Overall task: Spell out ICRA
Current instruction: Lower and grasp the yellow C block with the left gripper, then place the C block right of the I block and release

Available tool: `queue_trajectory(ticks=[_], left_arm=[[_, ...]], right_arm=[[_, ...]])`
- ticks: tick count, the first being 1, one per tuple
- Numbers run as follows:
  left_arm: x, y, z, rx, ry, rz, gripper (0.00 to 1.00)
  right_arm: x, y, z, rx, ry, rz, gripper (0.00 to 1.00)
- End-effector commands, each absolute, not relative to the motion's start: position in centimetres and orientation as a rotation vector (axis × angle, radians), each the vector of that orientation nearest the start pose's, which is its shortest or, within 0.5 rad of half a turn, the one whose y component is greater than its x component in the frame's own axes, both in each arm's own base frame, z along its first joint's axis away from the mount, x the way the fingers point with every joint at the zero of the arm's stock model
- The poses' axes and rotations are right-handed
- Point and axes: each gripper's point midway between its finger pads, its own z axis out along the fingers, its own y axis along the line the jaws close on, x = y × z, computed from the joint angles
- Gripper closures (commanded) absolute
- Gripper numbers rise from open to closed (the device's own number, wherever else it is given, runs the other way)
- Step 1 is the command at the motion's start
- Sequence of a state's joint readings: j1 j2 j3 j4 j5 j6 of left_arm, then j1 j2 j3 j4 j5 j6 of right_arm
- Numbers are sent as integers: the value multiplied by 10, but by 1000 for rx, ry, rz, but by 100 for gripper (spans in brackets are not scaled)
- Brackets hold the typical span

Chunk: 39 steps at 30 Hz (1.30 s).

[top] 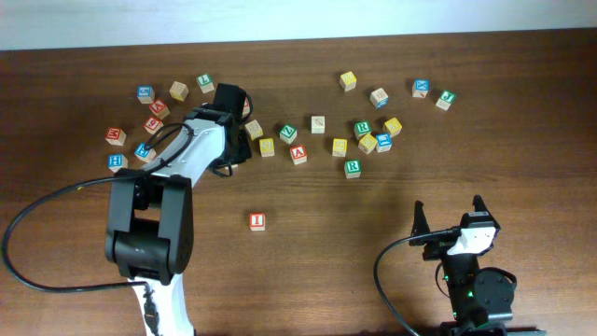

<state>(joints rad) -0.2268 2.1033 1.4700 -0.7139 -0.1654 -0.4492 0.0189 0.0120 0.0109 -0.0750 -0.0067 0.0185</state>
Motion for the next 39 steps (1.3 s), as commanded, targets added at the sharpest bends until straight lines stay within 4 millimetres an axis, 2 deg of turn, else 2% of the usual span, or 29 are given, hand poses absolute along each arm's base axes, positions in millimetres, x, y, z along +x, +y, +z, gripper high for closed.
queue_trajectory(ticks=[1,5,8,10,12,13,15,17,18,20,23,26,29,39], left_arm=[[435,-70,5,-350,2876,110,73],[435,-88,28,-261,2893,-28,79],[432,-105,67,-229,2851,-197,79],[414,-120,104,-200,2845,-344,79],[392,-138,123,-161,2877,-482,79],[380,-147,126,-134,2907,-518,79],[344,-173,114,-33,3022,-508,80],[319,-194,95,4,3081,-473,82],[314,-201,88,21,3085,-444,82],[304,-209,73,18,3087,-377,82],[288,-206,49,-17,3093,-214,82],[283,-194,30,8,3066,-93,83],[278,-187,17,7,3066,-67,82],[286,-183,6,2,3007,-40,78]], right_arm=[[246,2,155,5,1652,19,2],[246,2,155,5,1652,19,2],[246,2,155,5,1652,19,2],[246,2,155,5,1652,19,1],[246,2,155,5,1652,19,2],[246,2,155,5,1652,19,2],[246,2,155,5,1652,19,2],[246,2,155,5,1652,19,2],[246,2,155,5,1652,19,2],[246,2,155,5,1652,19,2],[246,2,155,5,1652,19,2],[246,2,155,5,1652,19,2],[246,2,155,5,1652,19,2],[246,2,155,5,1652,19,2]])
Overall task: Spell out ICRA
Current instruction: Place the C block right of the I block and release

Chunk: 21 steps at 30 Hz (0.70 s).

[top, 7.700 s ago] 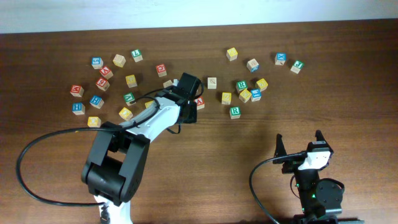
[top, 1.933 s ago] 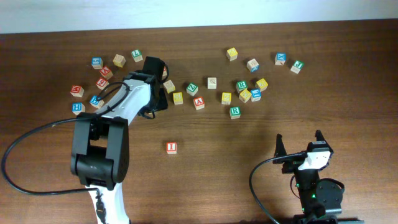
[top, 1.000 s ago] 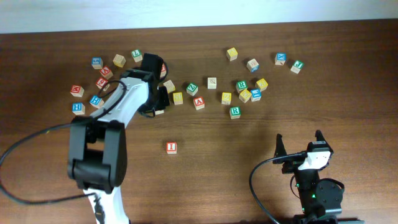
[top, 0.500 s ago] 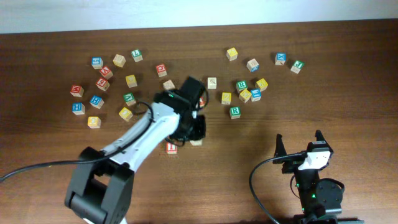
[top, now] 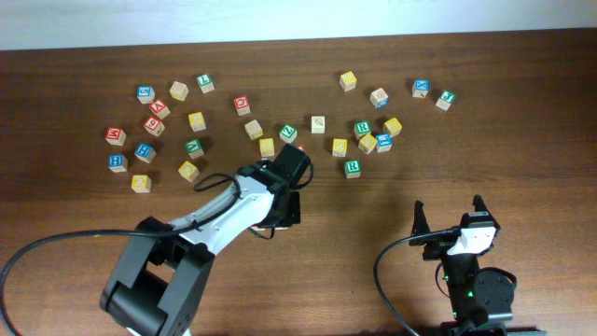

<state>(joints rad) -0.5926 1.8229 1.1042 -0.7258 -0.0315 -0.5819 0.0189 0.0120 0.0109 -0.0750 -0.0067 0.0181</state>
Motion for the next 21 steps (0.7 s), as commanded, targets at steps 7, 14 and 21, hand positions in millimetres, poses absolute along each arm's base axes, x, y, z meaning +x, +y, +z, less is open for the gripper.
queue_trajectory(ticks=[7,14,21], left_arm=[[281,-188,6,6,3032,-84,73],[282,-188,6,6,3031,-85,57],[279,-192,6,7,3047,-123,72]], right_arm=[[246,2,155,5,1652,19,2],[246,2,155,5,1652,19,2],[246,2,155,5,1652,19,2]])
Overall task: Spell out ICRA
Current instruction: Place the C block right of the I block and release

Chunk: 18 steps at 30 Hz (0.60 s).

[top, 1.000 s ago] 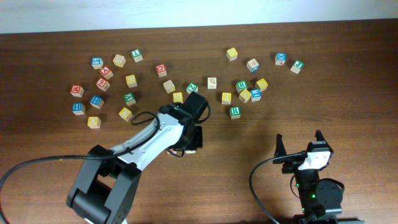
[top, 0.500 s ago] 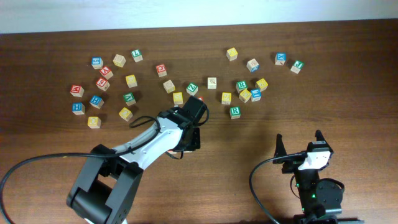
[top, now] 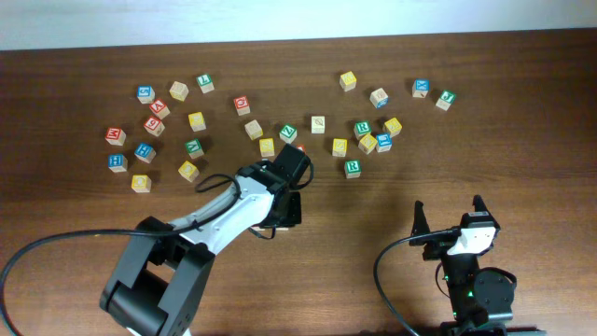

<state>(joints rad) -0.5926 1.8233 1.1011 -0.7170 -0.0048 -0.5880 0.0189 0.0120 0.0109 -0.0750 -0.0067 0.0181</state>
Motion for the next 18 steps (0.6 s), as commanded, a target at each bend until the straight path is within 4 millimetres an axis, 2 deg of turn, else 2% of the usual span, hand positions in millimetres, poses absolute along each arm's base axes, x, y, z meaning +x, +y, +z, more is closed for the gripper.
queue_trajectory(ticks=[1,5,8,10,18], left_arm=[[279,-192,6,7,3047,-123,72],[279,-191,6,-9,3045,-119,57],[281,-190,7,-17,3044,-120,57],[281,-189,7,-20,3044,-119,69],[282,-182,6,-104,3049,-102,69]], right_arm=[[246,2,155,5,1652,19,2],[246,2,155,5,1652,19,2],[246,2,155,5,1652,19,2],[246,2,155,5,1653,19,2],[246,2,155,5,1653,19,2]])
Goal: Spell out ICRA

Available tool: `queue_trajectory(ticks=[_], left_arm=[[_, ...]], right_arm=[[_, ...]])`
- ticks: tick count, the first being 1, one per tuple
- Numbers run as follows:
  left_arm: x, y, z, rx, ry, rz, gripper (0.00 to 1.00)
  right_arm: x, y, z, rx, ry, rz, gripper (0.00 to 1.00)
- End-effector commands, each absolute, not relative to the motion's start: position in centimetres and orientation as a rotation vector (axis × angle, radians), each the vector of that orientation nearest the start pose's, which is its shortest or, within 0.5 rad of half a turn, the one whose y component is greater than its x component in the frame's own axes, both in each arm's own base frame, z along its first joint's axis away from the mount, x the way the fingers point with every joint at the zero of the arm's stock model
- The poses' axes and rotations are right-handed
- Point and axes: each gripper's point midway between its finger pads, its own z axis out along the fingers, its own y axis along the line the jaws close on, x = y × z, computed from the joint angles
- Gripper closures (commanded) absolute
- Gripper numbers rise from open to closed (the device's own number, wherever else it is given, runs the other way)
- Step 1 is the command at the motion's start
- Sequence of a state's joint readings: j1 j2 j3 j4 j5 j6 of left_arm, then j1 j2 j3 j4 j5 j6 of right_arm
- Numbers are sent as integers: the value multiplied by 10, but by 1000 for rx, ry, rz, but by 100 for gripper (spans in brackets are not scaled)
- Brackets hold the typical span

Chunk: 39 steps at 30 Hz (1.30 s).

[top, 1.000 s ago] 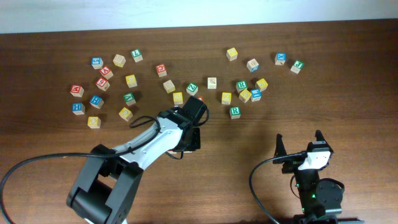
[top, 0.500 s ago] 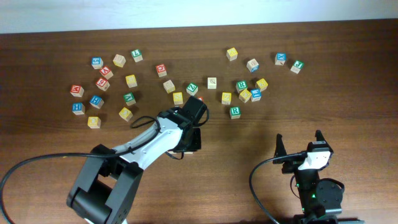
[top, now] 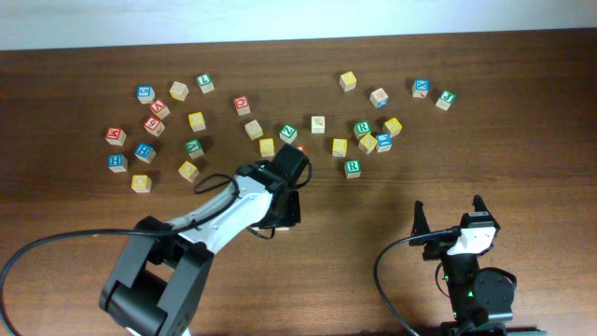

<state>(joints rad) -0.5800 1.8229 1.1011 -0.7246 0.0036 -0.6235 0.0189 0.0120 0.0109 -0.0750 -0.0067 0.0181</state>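
In the overhead view my left arm reaches to the middle of the table. Its gripper [top: 284, 207] points down at the wood just below the block row. The black wrist hides its fingers and whatever is between them. The red I block is out of sight beneath that arm. A sliver of a red block [top: 301, 149] shows beside the wrist. A green R block [top: 353, 168] lies to the right of it. My right gripper [top: 449, 213] stands open and holds nothing near the front right edge.
Several letter blocks lie scattered at the back left, around a yellow one [top: 196, 121]. More lie in a loose row at the back right, up to a green one [top: 446, 99]. The left arm's cable loops over the table [top: 56, 233] at front left.
First my left gripper was over the left cluster of blocks, and a red I block lay alone at front centre. At the later moments the gripper stood at centre over that spot, hiding the I block. It has stayed there; the right arm never moved.
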Motion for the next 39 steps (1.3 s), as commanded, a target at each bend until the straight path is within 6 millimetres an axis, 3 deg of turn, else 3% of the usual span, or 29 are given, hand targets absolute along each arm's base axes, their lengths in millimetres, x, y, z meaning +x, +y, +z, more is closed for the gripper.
queue_trajectory(ticks=[1,2,3,8,13,19,21,22,24,25,27,32,36,39], left_arm=[[282,-182,6,-104,3049,-101,67],[282,-182,6,-104,3049,-102,63],[282,-182,6,-104,3048,-102,51],[292,-189,16,-80,3024,-126,50],[310,-200,41,-40,2981,-162,51],[352,-205,111,-42,2884,-221,50],[380,-188,135,-106,2800,-192,39],[389,-178,140,-145,2779,-191,23],[399,-155,141,-226,2771,-176,6],[403,-135,139,-294,2777,-156,1],[403,-100,136,-408,2799,-113,1],[392,-35,128,-639,2840,-51,1],[378,-13,119,-757,2885,-77,1],[368,-12,113,-769,2926,-58,1]], right_arm=[[246,2,155,5,1652,19,2],[246,2,155,5,1652,19,2],[246,2,155,5,1652,19,2],[246,2,155,5,1652,19,2],[246,2,155,5,1652,19,2],[246,2,155,5,1652,19,2],[246,2,155,5,1652,19,2],[246,2,155,5,1652,19,2],[246,2,155,5,1652,19,2],[246,2,155,5,1652,19,2],[246,2,155,5,1652,19,2],[246,2,155,5,1652,19,2],[246,2,155,5,1652,19,2],[246,2,155,5,1652,19,2]])
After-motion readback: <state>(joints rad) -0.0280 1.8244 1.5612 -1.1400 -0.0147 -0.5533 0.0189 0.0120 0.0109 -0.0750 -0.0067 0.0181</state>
